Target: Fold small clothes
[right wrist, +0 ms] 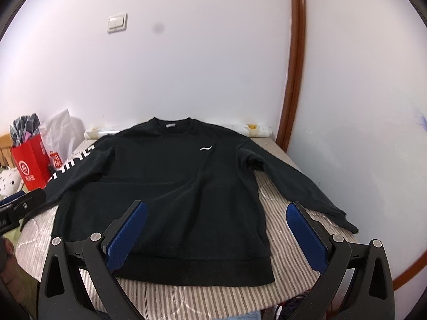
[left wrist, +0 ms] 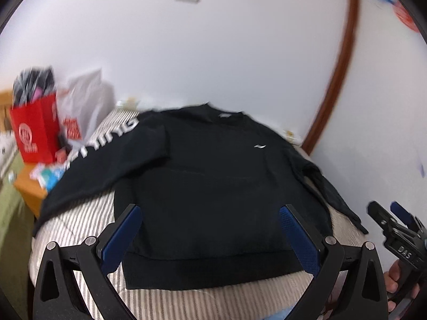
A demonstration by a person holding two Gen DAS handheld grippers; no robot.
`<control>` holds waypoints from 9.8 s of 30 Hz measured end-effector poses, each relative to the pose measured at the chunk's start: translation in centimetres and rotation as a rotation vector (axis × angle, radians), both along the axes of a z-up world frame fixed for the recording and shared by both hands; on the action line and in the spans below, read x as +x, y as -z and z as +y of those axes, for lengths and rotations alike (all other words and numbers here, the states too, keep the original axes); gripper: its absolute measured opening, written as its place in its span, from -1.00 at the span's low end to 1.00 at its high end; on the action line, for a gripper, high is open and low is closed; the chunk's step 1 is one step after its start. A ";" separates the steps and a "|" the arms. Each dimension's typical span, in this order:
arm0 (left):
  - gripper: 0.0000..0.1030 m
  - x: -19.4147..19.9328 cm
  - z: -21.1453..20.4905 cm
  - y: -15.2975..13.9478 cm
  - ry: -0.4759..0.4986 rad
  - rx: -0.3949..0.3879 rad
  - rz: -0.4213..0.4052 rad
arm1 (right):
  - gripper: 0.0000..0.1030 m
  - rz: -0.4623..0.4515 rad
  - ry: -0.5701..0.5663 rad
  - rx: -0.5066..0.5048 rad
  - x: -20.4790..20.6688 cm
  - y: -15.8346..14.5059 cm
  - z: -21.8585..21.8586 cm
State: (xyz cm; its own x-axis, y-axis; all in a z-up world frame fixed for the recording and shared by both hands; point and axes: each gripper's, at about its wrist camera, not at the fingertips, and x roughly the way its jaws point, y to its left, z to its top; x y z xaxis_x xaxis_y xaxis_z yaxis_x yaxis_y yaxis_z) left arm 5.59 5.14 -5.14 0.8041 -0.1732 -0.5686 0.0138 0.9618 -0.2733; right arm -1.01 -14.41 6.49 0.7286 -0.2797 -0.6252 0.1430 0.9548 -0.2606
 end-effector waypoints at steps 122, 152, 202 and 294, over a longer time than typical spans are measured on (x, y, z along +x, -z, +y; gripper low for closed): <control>0.44 28.4 10.7 13.4 -0.201 0.162 0.241 | -0.29 0.276 0.039 0.082 29.6 16.2 -11.6; 0.39 24.7 8.4 10.9 -0.096 0.100 0.266 | 0.44 0.248 0.495 -0.006 6.2 9.6 -32.7; 0.40 18.1 10.8 8.8 -0.053 0.121 0.250 | -0.75 0.035 -0.326 0.076 30.1 6.5 5.8; -0.76 31.8 8.3 10.0 -0.042 0.090 0.265 | -0.51 0.334 -0.006 0.195 20.5 18.9 -15.8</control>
